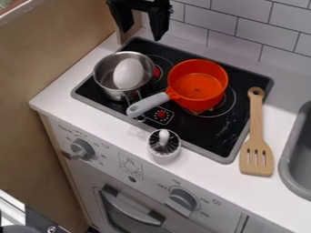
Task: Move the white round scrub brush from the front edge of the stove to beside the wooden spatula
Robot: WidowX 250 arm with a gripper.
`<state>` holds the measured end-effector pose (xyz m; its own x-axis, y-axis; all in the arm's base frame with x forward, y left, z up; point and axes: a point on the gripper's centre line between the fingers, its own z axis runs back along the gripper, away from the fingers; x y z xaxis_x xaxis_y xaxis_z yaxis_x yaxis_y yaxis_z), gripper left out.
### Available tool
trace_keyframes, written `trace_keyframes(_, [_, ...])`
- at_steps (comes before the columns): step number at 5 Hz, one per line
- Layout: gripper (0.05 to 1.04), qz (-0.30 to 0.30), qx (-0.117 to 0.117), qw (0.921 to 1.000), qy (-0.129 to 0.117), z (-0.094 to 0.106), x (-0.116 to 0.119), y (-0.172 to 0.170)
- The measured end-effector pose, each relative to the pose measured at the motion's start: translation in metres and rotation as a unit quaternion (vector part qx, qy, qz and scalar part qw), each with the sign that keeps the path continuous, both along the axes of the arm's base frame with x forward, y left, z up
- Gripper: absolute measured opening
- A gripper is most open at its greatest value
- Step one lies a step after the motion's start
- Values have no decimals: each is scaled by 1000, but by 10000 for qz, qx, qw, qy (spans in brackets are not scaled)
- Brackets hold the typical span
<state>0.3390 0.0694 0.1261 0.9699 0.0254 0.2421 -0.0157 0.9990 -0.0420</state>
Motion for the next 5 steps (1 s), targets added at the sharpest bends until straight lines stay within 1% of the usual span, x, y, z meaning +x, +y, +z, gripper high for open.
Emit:
trace_keyframes(1, [998, 20, -55, 9998, 187, -11, -3, -2])
trace_keyframes(2, [998, 69, -120, 9983, 566, -20, -15, -15])
trace_keyframes(3, [998, 102, -283, 9976, 631, 2, -32, -29])
trace_keyframes(4, [998, 187, -350, 9967, 704, 11, -43, -42])
trace_keyframes(5, [999, 385, -290, 9969, 627, 7, -53, -57])
